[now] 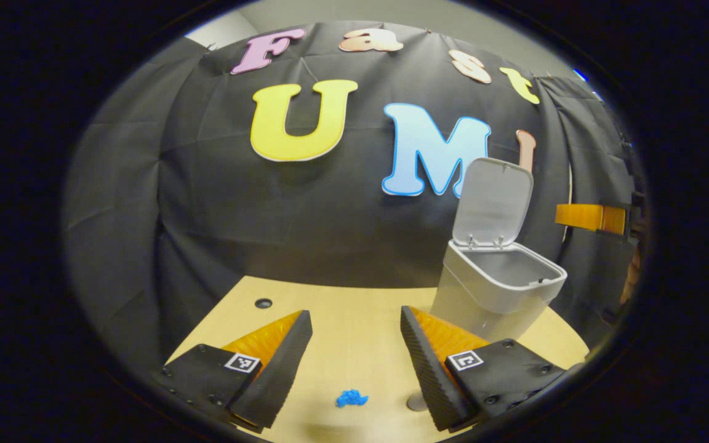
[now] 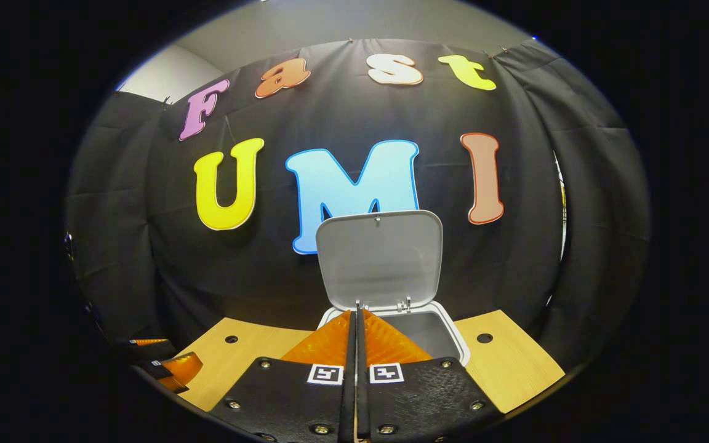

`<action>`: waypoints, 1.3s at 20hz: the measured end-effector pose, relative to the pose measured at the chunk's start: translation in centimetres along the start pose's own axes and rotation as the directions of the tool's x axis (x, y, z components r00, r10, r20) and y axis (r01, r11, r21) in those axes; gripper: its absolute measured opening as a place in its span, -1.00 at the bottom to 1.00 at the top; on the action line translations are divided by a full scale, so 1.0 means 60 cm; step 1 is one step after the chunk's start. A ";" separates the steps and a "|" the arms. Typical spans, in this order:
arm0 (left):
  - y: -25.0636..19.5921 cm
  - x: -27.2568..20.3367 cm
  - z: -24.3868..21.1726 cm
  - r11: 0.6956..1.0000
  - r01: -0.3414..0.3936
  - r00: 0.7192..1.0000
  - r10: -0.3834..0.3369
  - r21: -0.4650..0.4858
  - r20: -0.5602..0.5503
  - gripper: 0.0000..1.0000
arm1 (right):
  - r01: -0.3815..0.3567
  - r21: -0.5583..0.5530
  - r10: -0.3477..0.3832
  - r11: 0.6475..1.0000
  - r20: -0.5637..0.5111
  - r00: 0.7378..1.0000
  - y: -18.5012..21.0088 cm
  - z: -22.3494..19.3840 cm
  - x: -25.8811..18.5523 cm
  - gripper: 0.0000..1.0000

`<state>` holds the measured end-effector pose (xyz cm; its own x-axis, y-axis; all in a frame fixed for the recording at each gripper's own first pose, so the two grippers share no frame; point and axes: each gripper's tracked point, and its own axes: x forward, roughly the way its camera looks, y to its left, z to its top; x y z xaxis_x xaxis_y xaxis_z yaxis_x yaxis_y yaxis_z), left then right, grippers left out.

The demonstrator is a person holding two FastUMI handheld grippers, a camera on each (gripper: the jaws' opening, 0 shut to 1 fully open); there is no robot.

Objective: Press the lid of the desktop garbage bin to open it, pick up the crumpled paper on the desktop and throw it into the bin, then pick up the pop can on the desktop and drop it into the bin, and finally close the garbage bin lid.

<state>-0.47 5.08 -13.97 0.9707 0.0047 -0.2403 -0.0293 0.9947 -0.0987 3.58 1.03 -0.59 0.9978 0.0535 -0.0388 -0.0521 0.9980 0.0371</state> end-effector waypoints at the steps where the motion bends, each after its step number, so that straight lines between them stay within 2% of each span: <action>1: 0.004 -0.002 -0.012 1.000 -0.004 1.000 0.004 -0.002 -0.012 0.91 | 0.002 -0.008 -0.002 1.000 -0.006 1.000 -0.001 -0.004 -0.002 -0.97; 10: 0.024 0.000 -0.155 1.000 -0.010 0.989 0.008 -0.011 -0.148 0.93 | 0.014 -0.034 -0.017 0.999 -0.081 0.997 -0.002 -0.045 -0.017 -0.97; 15: 0.028 0.028 -0.230 1.000 -0.001 0.975 0.000 -0.004 -0.224 0.90 | 0.027 -0.051 -0.033 0.998 -0.121 0.992 -0.008 -0.072 -0.029 -0.97; 22: 0.027 0.074 -0.336 0.999 0.030 0.941 -0.023 0.014 -0.337 0.89 | 0.065 -0.072 -0.075 0.995 -0.140 0.987 -0.031 -0.079 -0.040 -0.97; 26: 0.027 0.092 -0.391 1.000 0.019 0.916 -0.021 -0.008 -0.400 0.91 | 0.102 -0.072 -0.112 0.992 -0.145 0.983 -0.054 -0.078 -0.049 -0.97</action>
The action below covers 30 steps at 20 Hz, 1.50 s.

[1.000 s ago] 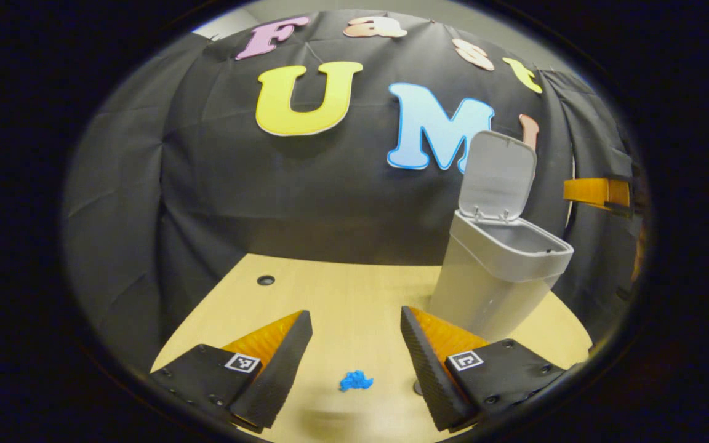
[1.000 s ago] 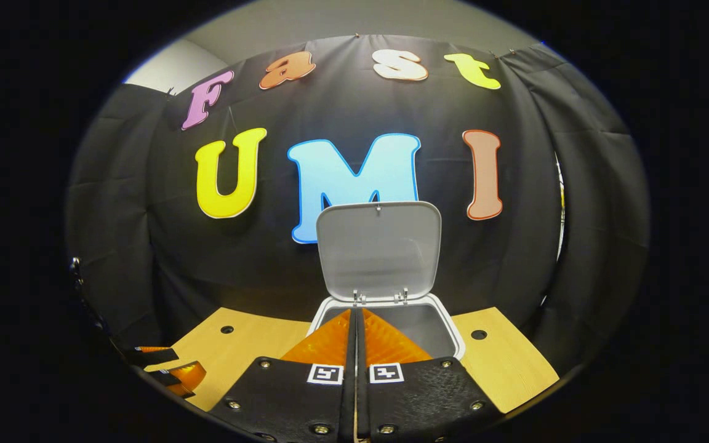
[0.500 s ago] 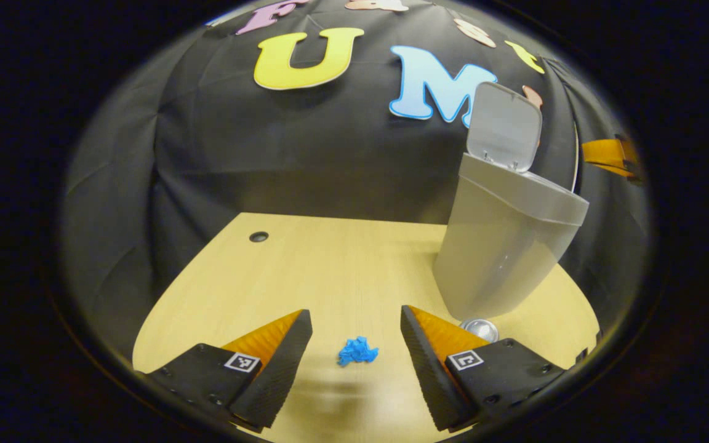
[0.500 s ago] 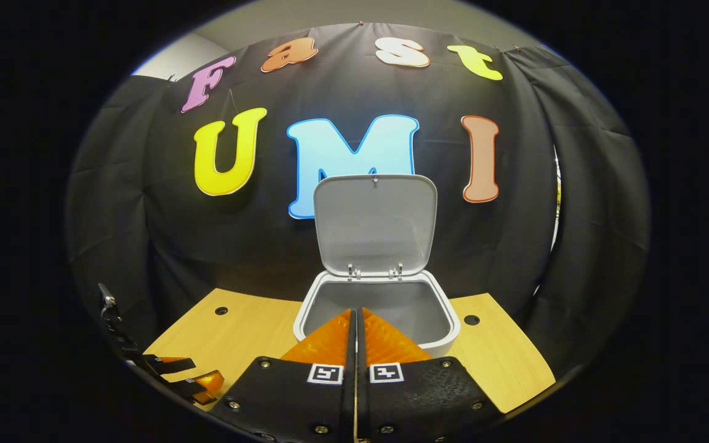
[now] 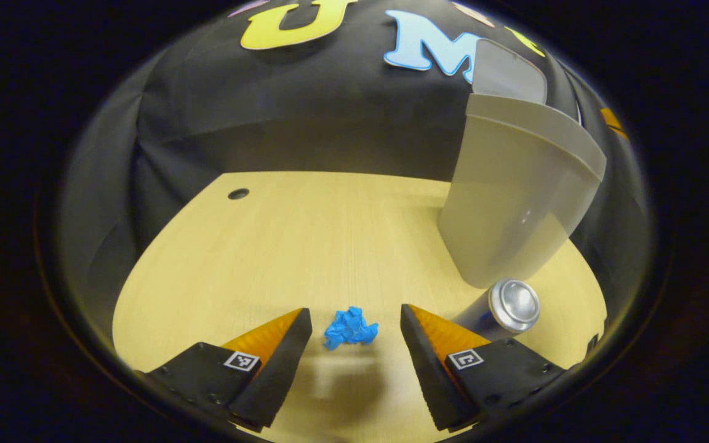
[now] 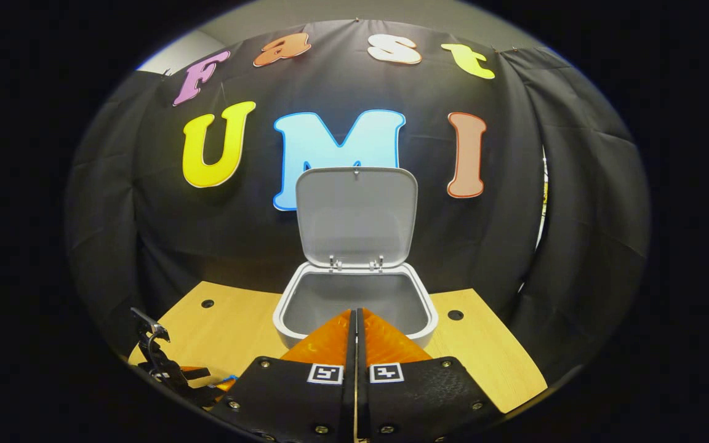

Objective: Press the lid of the desktop garbage bin to open it, pick up the crumpled paper on the desktop and throw it into the bin, then pick up the pop can on the desktop and drop it into the bin, and finally close the garbage bin lid.

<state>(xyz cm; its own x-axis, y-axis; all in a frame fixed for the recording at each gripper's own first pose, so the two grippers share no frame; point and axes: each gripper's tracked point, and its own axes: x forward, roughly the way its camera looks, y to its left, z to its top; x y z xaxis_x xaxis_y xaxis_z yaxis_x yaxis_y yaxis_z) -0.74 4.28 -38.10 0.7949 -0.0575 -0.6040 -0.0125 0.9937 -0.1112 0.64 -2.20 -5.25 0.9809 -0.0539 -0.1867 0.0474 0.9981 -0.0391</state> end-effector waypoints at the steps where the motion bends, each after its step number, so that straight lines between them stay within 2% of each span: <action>1: 0.002 0.008 -0.008 1.000 -0.004 1.000 0.004 0.000 -0.012 0.89 | 0.009 0.000 -0.009 1.000 -0.001 1.000 -0.008 0.000 -0.003 -0.97; 4: 0.002 0.022 -0.034 1.000 -0.013 0.999 0.013 0.005 -0.046 0.89 | 0.037 -0.002 -0.037 0.999 -0.013 0.999 -0.029 -0.005 -0.008 -0.97; 5: 0.002 0.025 -0.039 1.000 -0.015 0.999 0.015 0.005 -0.052 0.94 | 0.046 -0.003 -0.046 0.999 -0.014 0.999 -0.036 -0.005 -0.010 -0.97; 11: 0.002 0.034 -0.058 0.999 -0.032 0.996 0.034 0.019 -0.077 0.84 | 0.068 0.008 -0.067 0.998 -0.037 0.997 -0.056 -0.019 -0.017 -0.97; 12: 0.005 0.034 -0.057 0.999 -0.040 0.996 0.042 0.021 -0.076 0.63 | 0.068 0.007 -0.067 0.998 -0.040 0.997 -0.057 -0.022 -0.018 -0.97; 14: 0.006 0.036 -0.058 0.999 -0.046 0.996 0.047 0.023 -0.076 0.45 | 0.067 0.003 -0.067 0.998 -0.047 0.997 -0.058 -0.026 -0.020 -0.97; 15: 0.013 0.036 -0.057 0.998 -0.063 0.995 0.065 0.029 -0.073 0.27 | 0.066 0.002 -0.066 0.998 -0.049 0.997 -0.058 -0.027 -0.020 -0.96; 18: 0.015 0.033 -0.052 0.997 -0.071 0.995 0.073 0.029 -0.065 -0.78 | 0.064 0.003 -0.064 0.998 -0.054 0.996 -0.059 -0.033 -0.023 -0.97; 26: 0.005 0.027 -0.039 0.997 -0.063 0.997 0.065 0.048 -0.044 -0.71 | 0.058 0.011 -0.057 0.998 -0.070 0.996 -0.059 -0.044 -0.022 -0.97; 29: 0.012 0.032 -0.027 0.995 -0.081 0.996 0.083 0.061 -0.034 -0.80 | 0.059 0.014 -0.058 0.998 -0.082 0.995 -0.060 -0.050 -0.017 -0.97; 30: 0.006 0.028 -0.026 0.996 -0.066 0.997 0.067 0.062 -0.023 -0.51 | 0.060 0.014 -0.058 0.998 -0.087 0.994 -0.060 -0.053 -0.014 -0.97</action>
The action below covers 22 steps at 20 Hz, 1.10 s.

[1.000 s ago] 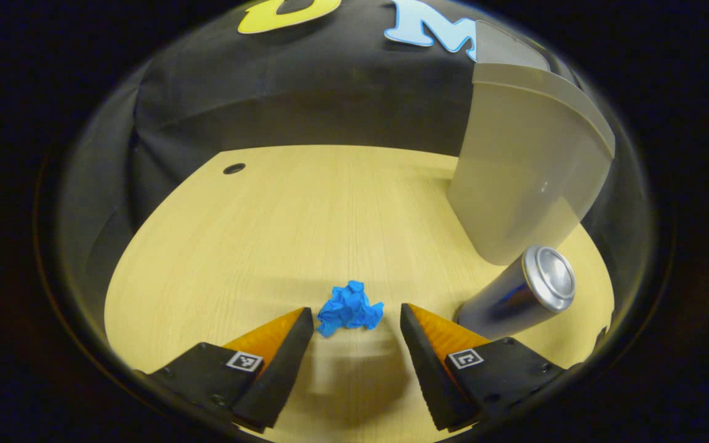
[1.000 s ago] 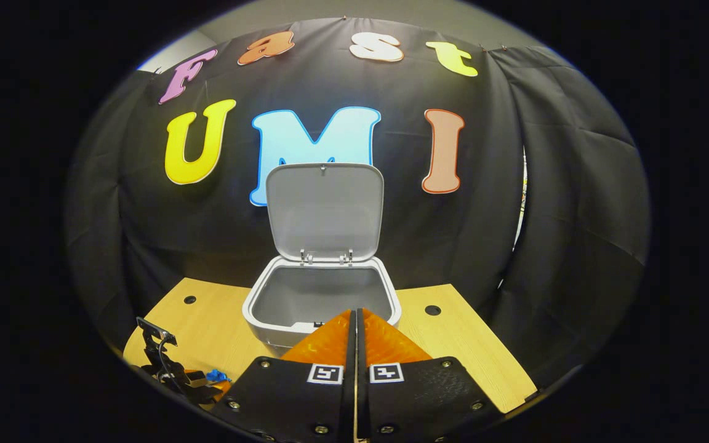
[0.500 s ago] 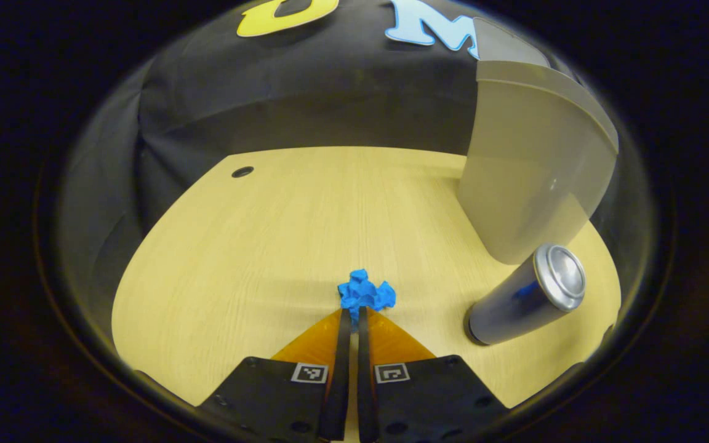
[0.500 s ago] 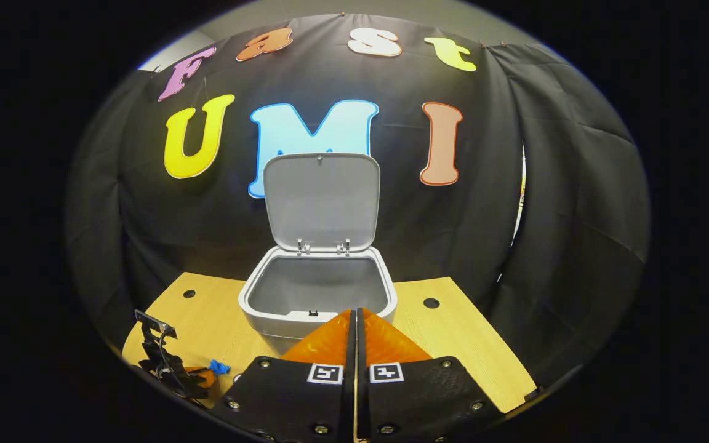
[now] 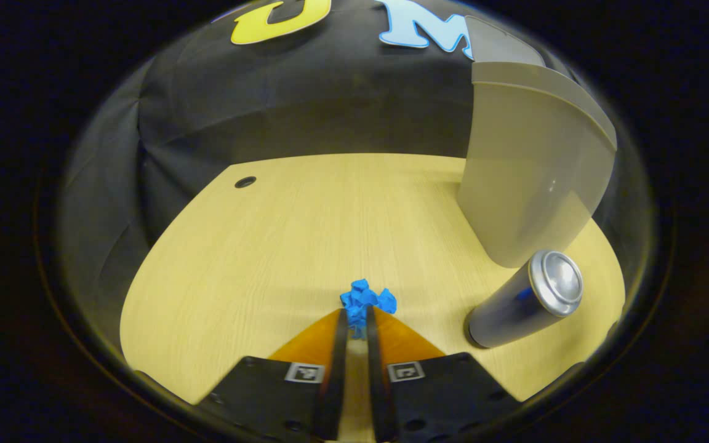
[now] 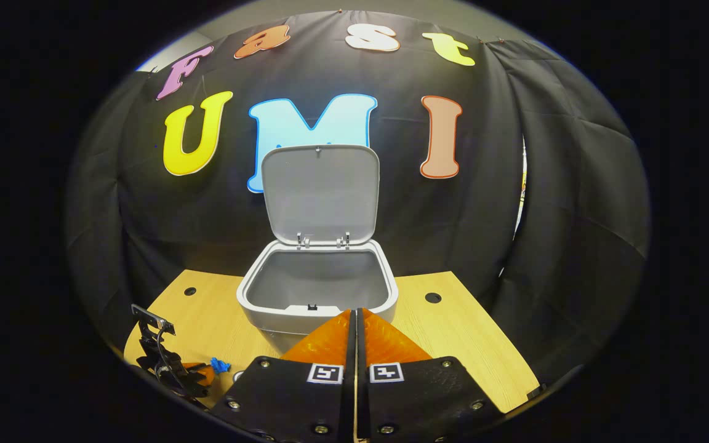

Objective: Press the lid of the desktop garbage bin to open it, pick up the crumpled paper on the desktop and throw it into the bin, then pick up the pop can on the desktop and drop it into the bin, and finally close the garbage bin lid.

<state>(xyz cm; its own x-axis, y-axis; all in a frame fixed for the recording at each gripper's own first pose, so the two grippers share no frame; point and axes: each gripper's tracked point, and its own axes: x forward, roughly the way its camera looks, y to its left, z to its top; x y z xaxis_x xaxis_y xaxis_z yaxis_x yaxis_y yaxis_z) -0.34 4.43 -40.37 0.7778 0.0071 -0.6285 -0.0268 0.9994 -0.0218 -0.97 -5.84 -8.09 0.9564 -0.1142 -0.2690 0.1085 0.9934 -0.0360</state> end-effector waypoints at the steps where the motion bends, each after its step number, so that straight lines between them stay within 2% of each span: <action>1: -0.001 0.001 0.001 1.000 0.003 1.000 -0.003 0.008 0.001 -0.23 | 0.000 0.000 0.000 1.000 -0.005 1.000 0.000 -0.001 0.003 -0.96; 2: -0.005 0.004 0.003 1.000 0.010 1.000 -0.010 0.015 -0.002 0.15 | -0.001 0.001 0.001 1.000 -0.010 1.000 0.001 -0.005 0.006 -0.96; 3: -0.004 0.007 0.005 1.000 0.010 1.000 -0.010 0.024 -0.001 0.20 | -0.001 0.004 0.001 1.000 -0.016 1.000 0.000 -0.006 0.009 -0.97; 5: -0.002 0.017 0.007 0.999 0.005 1.000 -0.005 0.043 0.000 0.22 | -0.002 0.010 0.003 1.000 -0.028 1.000 0.002 -0.010 0.014 -0.96; 6: -0.003 0.024 0.010 0.999 0.003 1.000 -0.003 0.054 -0.001 0.32 | -0.002 0.011 0.002 1.000 -0.032 0.999 0.002 -0.012 0.016 -0.96; 14: -0.009 0.072 0.011 0.995 0.017 1.000 -0.015 0.096 -0.021 0.30 | 0.013 0.006 -0.012 1.000 -0.063 0.998 -0.008 -0.025 0.021 -0.96; 16: -0.016 0.078 0.011 0.994 0.035 0.999 -0.034 0.105 -0.017 0.41 | 0.017 0.008 -0.016 1.000 -0.070 0.997 -0.010 -0.029 0.021 -0.96; 17: -0.011 0.078 0.019 0.993 0.021 1.000 -0.020 0.113 -0.003 0.29 | 0.018 0.008 -0.018 1.000 -0.073 0.997 -0.010 -0.030 0.021 -0.96; 18: -0.011 0.080 0.026 0.993 0.012 1.000 -0.014 0.118 0.011 -0.13 | 0.020 0.007 -0.020 1.000 -0.074 0.997 -0.012 -0.031 0.020 -0.96; 19: -0.012 0.080 0.028 0.993 0.014 1.000 -0.016 0.120 0.014 -0.31 | 0.021 0.006 -0.021 1.000 -0.075 0.997 -0.012 -0.030 0.021 -0.96; 22: -0.017 0.070 0.036 0.993 0.008 0.999 -0.012 0.116 0.034 -0.34 | 0.023 0.004 -0.022 1.000 -0.079 0.997 -0.013 -0.034 0.019 -0.97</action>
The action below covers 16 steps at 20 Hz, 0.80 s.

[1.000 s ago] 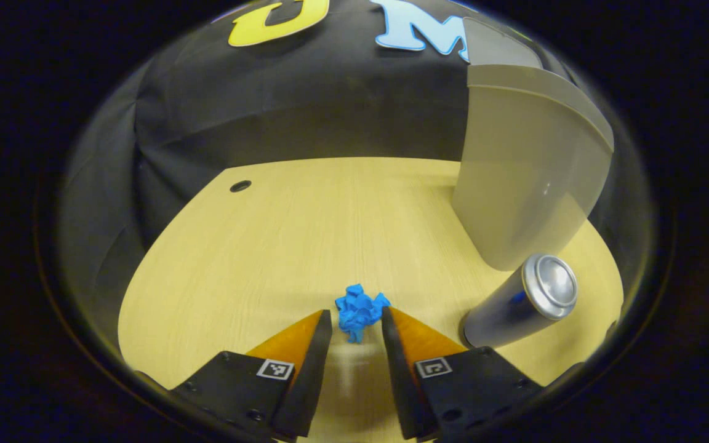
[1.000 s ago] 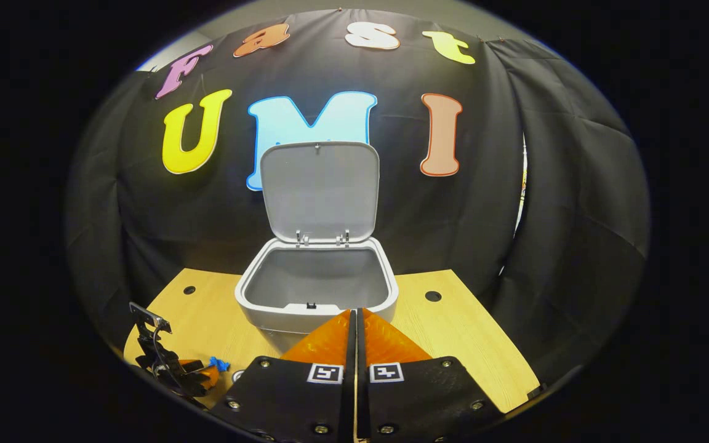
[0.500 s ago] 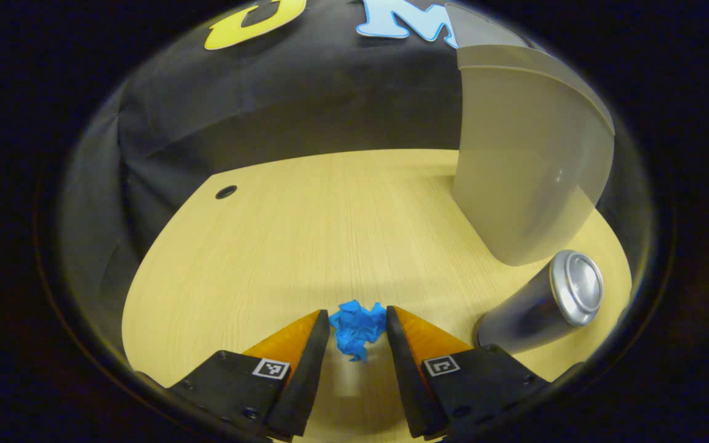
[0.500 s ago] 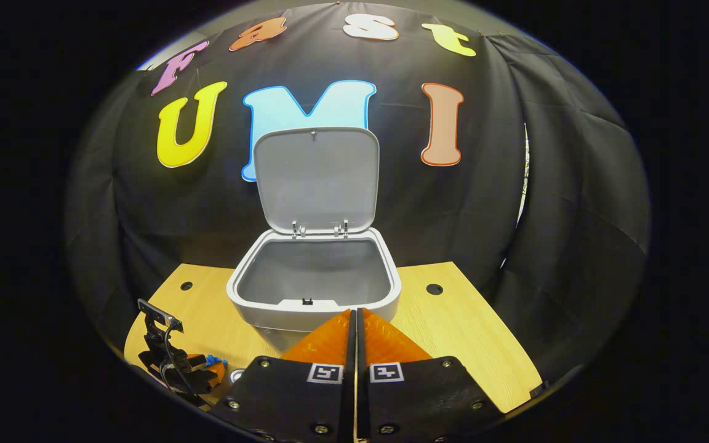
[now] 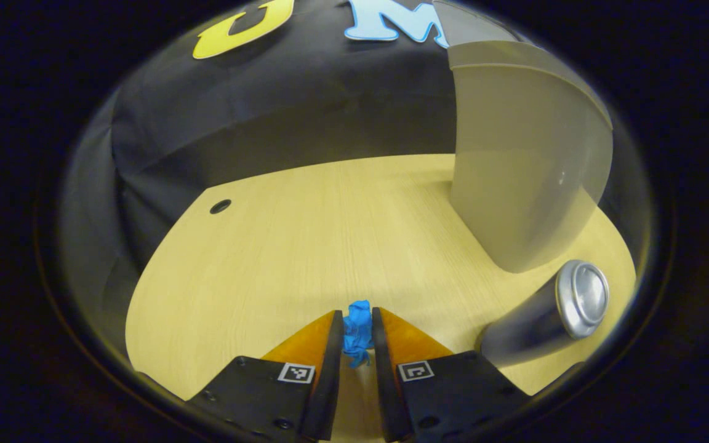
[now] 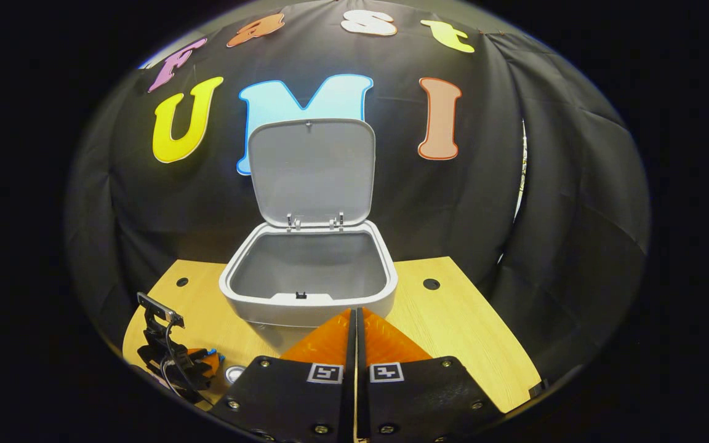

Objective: Press the lid of the desktop garbage bin to open it, pick up the crumpled paper on the desktop and throw it into the bin, then pick up the pop can on the desktop and drop it into the bin, and finally close the garbage bin lid.

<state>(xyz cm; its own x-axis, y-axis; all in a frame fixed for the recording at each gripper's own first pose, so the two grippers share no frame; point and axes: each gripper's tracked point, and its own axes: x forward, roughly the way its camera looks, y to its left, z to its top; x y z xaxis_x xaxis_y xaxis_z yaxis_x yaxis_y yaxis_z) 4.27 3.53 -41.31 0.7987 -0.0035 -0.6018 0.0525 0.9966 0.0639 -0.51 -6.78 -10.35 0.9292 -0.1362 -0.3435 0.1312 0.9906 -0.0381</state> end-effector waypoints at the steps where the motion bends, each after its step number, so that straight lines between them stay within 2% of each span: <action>1: 0.000 -0.005 0.005 1.000 -0.005 1.000 0.005 -0.001 0.010 -0.32 | -0.001 0.003 0.001 1.000 -0.002 1.000 0.001 -0.001 0.000 -0.96; 4: -0.004 -0.028 0.029 1.000 -0.010 0.999 0.009 0.003 0.050 -0.26 | -0.006 0.006 0.006 1.000 -0.004 1.000 0.003 -0.004 -0.001 -0.96; 8: -0.009 -0.064 0.064 1.000 -0.003 0.994 0.002 0.008 0.113 -0.34 | -0.017 0.017 0.018 1.000 -0.005 1.000 0.009 -0.008 -0.002 -0.97; 9: -0.009 -0.073 0.079 1.000 -0.002 0.992 0.002 0.007 0.126 -0.26 | -0.021 0.023 0.021 1.000 -0.005 1.000 0.012 -0.009 -0.002 -0.97; 12: -0.016 -0.097 0.134 1.000 0.000 0.984 0.001 -0.007 0.179 -0.34 | -0.031 0.037 0.031 0.999 -0.006 0.999 0.016 -0.016 -0.005 -0.97; 16: -0.018 -0.137 0.224 1.000 0.007 0.959 -0.004 -0.008 0.282 -0.27 | -0.037 0.037 0.037 0.999 0.000 0.999 0.017 -0.019 -0.010 -0.96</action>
<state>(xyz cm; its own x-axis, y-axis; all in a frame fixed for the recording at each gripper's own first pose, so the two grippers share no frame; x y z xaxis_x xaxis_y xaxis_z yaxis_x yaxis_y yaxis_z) 5.72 1.36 -25.74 0.9352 -0.0306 -0.3528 0.0528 0.9972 0.0535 -1.32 -5.67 -11.24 0.9333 -0.0995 -0.3451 0.1096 0.9939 0.0098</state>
